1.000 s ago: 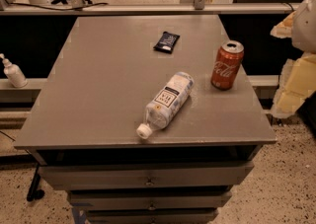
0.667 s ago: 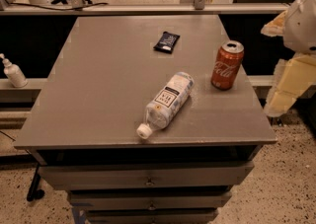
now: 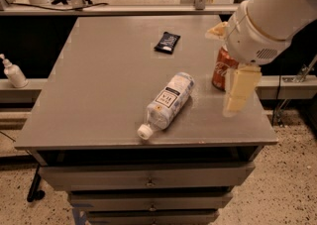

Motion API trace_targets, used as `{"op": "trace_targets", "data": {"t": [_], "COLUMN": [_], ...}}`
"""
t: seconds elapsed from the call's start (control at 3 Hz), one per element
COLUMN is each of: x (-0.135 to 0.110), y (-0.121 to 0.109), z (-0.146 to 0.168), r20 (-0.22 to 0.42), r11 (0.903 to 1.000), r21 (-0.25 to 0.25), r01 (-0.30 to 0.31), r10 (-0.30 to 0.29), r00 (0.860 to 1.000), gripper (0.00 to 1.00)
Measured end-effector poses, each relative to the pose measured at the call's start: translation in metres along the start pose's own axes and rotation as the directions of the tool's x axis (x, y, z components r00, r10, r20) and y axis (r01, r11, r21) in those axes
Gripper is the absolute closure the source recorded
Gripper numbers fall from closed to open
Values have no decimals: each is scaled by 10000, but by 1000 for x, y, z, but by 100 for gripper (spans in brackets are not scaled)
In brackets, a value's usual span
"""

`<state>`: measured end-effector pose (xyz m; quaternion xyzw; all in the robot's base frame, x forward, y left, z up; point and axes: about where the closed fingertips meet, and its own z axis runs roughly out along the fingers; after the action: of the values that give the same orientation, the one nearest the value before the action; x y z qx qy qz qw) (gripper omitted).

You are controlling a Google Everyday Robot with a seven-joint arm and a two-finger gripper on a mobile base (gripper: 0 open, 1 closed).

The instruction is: Pick blue plastic bottle

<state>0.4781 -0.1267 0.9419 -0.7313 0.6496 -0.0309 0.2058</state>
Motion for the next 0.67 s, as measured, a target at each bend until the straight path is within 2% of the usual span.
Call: {"op": "trace_targets", "data": {"t": [0.33,0.67], "x": [-26,-46], "y": [-8,-9], "z": [31,56], "r20": [607,1020], "r11": [9874,9589], "r21": [-130,-298], "r01": [1576,2823], "r10": [-1565,-2780], "r00": [9858,9551], "gripper": [0,0]}}
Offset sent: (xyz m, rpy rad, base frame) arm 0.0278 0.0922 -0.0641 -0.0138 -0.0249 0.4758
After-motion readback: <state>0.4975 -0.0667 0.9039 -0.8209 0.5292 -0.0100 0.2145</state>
